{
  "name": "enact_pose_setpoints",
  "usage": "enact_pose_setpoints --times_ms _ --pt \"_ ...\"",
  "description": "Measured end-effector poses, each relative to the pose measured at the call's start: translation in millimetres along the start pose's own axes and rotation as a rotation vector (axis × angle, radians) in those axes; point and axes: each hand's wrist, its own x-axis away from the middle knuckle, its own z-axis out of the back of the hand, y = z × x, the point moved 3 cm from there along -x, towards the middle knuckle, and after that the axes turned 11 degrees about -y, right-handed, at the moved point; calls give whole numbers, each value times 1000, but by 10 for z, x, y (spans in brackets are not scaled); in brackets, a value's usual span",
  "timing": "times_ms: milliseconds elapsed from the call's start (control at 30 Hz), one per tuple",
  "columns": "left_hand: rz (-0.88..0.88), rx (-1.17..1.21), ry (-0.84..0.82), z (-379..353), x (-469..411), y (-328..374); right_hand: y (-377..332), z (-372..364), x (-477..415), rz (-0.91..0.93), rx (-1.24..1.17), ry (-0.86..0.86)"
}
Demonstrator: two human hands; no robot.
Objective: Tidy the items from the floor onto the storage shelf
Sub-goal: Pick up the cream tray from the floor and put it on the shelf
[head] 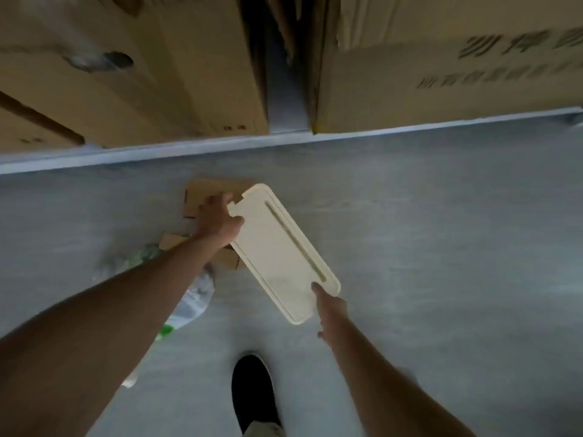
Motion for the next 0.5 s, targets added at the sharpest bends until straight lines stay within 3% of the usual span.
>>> enact_pose_setpoints --times_ms 133,233,367,500 --pt "43 44 -107 -197 -376 -20 69 -214 -327 -45 -305 -69" --pt "-19 59 -74 -253 -327 -66 142 -203 -336 31 -426 -29" --pt "-96 92 34 -39 192 103 94 125 87 160 -381 47" --pt "-61 220 35 333 1260 527 -66 784 1285 302 -331 140"
